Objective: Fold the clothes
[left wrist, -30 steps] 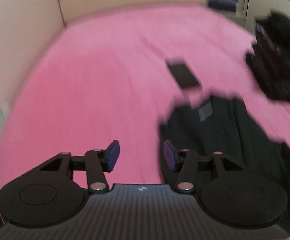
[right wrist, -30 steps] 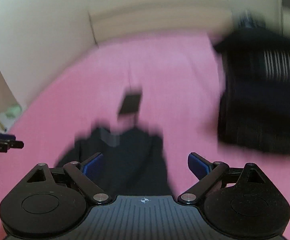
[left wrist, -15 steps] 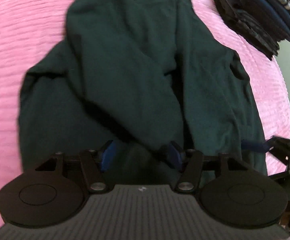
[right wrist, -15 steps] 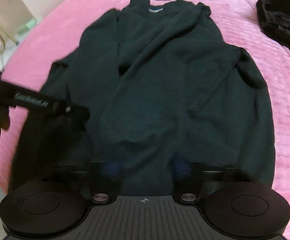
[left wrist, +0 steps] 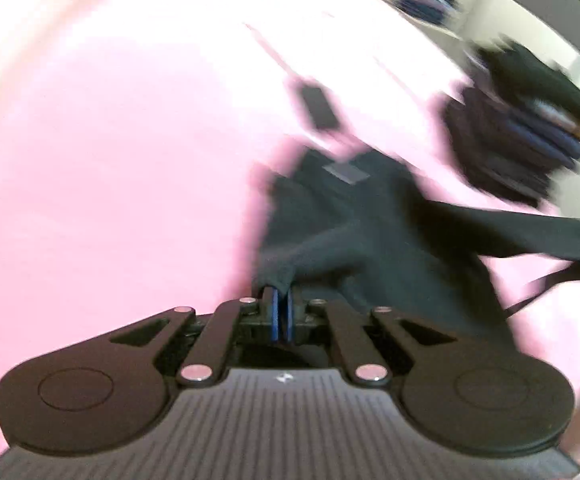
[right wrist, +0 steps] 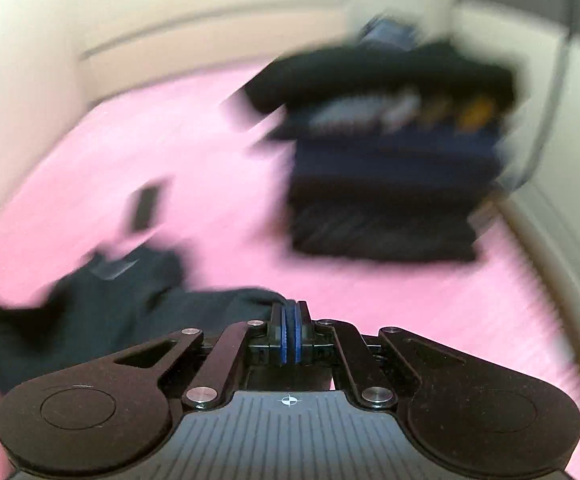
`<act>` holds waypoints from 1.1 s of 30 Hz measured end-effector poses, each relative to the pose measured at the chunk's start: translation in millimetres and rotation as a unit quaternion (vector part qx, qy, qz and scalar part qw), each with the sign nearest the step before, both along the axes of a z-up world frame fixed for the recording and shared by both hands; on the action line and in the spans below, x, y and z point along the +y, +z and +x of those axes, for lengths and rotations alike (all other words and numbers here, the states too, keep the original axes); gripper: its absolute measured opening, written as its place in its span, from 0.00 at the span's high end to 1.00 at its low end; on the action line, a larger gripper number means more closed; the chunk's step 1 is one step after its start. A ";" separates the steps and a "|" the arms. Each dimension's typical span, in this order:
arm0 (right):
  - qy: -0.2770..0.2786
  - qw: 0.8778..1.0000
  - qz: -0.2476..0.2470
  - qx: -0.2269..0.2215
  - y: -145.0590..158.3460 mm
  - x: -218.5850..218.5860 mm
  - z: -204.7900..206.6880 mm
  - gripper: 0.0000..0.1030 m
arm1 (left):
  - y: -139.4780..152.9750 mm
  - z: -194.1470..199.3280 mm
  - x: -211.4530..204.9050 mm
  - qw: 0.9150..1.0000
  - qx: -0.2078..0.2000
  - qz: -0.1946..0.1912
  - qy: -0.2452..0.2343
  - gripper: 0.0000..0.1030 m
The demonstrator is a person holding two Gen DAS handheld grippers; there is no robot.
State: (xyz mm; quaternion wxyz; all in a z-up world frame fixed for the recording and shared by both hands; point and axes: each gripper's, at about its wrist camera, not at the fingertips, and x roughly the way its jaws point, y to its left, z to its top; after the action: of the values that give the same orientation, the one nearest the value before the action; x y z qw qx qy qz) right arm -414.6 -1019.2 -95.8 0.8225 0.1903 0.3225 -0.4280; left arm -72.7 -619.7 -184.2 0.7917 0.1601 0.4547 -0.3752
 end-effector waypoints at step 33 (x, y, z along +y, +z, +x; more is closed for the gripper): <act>0.004 0.954 0.284 0.093 -200.5 196.2 -75.4 0.40 | -204.8 -211.3 140.1 0.972 0.192 0.129 -0.039 0.58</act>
State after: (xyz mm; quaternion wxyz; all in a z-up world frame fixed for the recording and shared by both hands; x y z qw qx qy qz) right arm -490.0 -823.0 -296.3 0.7026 0.3742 0.5066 -0.3313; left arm -284.1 -479.6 -389.1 0.6467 0.2032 0.6364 -0.3681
